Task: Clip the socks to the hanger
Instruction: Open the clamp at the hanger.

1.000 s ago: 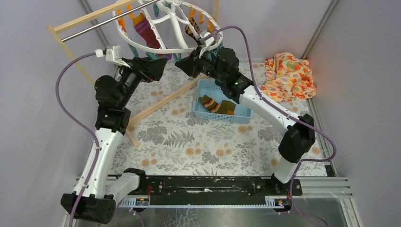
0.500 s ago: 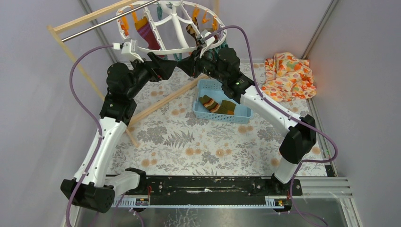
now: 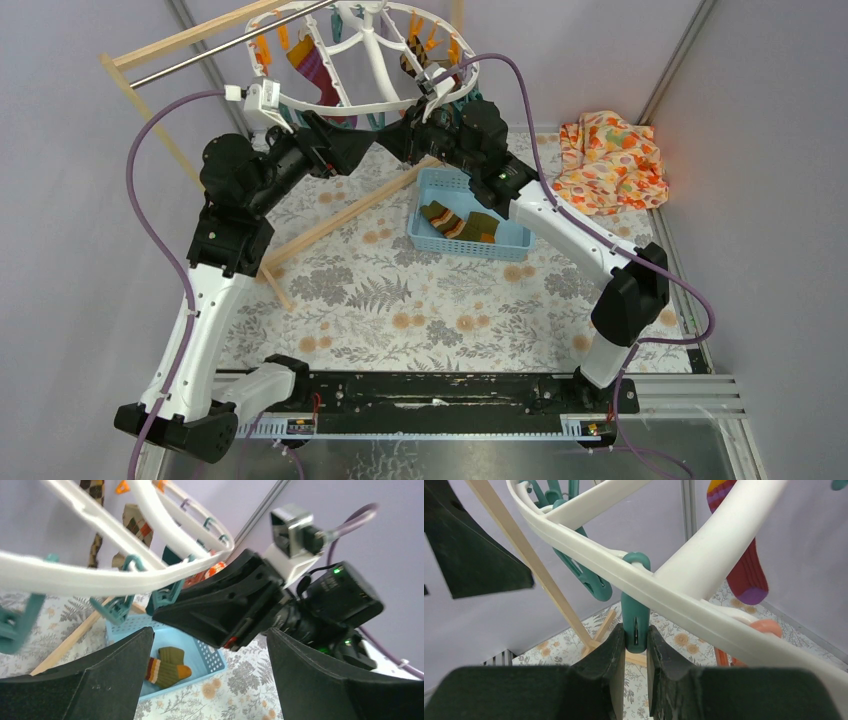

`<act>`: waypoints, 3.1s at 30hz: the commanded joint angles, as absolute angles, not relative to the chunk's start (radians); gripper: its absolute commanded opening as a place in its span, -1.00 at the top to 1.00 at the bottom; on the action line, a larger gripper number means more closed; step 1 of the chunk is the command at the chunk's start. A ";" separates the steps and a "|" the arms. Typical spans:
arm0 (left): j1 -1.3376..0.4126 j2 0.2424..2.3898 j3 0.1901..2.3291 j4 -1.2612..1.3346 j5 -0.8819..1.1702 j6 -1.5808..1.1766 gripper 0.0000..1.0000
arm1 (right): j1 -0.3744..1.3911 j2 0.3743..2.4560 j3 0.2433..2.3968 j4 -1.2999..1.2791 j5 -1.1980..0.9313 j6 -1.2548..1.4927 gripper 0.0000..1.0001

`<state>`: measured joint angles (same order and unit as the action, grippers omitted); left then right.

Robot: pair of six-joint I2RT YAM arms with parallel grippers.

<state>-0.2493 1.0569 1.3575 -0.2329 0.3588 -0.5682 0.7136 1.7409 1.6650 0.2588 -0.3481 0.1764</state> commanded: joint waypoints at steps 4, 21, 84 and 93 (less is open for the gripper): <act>-0.255 1.119 1.475 -0.240 0.395 -0.602 -0.80 | 0.716 1.685 1.701 0.280 -0.328 0.178 1.00; -0.254 1.209 1.423 -0.070 0.413 -0.592 -0.78 | 0.717 1.655 1.681 0.282 -0.353 0.190 1.00; -0.254 1.278 1.292 0.350 0.448 -0.521 0.08 | 0.717 1.696 1.699 0.265 -0.393 0.208 1.00; -0.253 1.267 1.280 0.362 0.437 -0.544 1.00 | 0.717 1.698 1.695 0.265 -0.394 0.208 1.00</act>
<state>-0.2512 1.2938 1.2816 0.3035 0.4534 -0.5251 0.7067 1.6928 1.6657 0.2390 -0.3588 0.2176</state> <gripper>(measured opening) 0.072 0.228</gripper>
